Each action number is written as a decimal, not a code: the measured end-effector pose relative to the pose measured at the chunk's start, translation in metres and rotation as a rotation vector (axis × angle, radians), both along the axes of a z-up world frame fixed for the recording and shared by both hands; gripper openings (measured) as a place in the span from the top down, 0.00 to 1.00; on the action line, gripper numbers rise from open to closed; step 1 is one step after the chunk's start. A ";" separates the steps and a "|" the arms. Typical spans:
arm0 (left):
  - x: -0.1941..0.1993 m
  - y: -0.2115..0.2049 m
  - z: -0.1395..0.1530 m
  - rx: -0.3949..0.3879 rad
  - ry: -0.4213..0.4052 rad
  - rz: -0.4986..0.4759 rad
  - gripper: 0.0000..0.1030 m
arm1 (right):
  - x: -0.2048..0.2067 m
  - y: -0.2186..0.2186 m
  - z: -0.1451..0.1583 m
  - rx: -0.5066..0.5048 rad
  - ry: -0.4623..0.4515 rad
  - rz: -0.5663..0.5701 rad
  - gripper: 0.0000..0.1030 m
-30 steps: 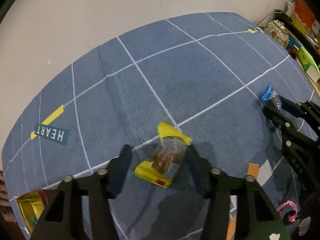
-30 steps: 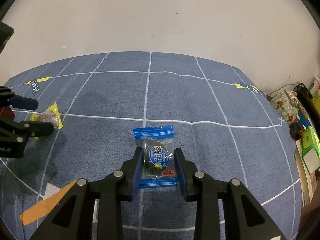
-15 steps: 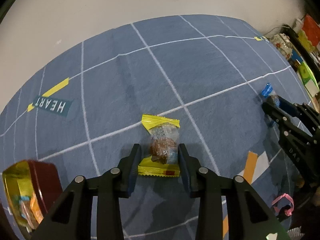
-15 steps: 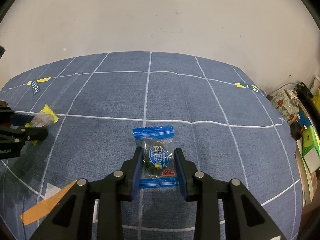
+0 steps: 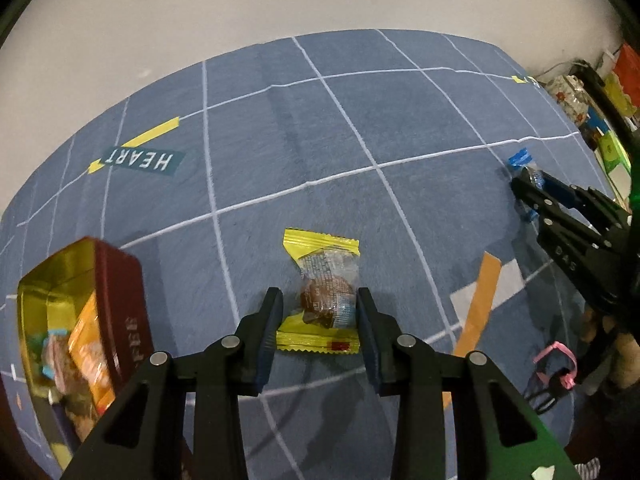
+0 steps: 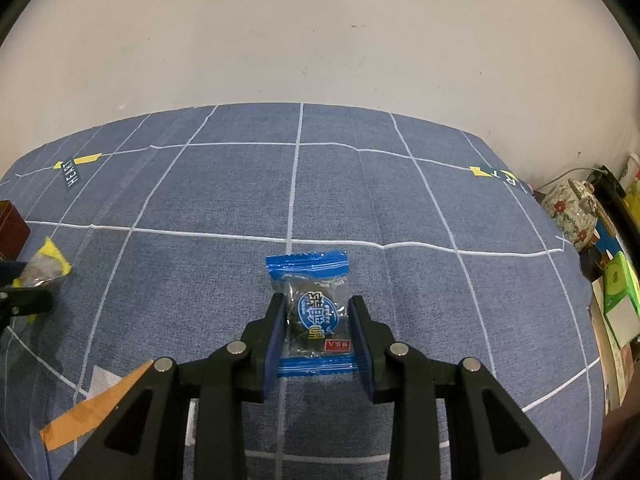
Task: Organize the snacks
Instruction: 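Carry the yellow-wrapped candy into the gold tin and open the left tool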
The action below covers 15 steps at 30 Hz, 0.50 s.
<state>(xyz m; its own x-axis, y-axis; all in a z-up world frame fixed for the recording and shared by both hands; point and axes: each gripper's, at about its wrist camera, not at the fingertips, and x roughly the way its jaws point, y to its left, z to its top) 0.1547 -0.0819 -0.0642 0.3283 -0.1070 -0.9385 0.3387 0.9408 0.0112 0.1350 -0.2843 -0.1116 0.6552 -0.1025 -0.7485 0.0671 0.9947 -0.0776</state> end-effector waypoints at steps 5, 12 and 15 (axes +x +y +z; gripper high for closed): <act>-0.011 0.008 0.015 -0.019 -0.014 0.026 0.68 | 0.000 0.000 0.000 -0.008 0.000 0.002 0.68; -0.026 0.022 0.033 -0.037 -0.016 0.054 0.68 | 0.000 0.000 0.000 -0.002 0.000 0.002 0.68; -0.031 0.031 0.039 -0.043 -0.020 0.075 0.68 | 0.000 0.001 0.000 -0.010 0.000 0.002 0.68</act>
<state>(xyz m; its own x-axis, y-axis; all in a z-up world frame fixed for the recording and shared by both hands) 0.1235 -0.0507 -0.0251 0.3556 -0.1216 -0.9267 0.2675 0.9633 -0.0237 0.1352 -0.2837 -0.1118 0.6553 -0.1087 -0.7475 0.0652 0.9940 -0.0874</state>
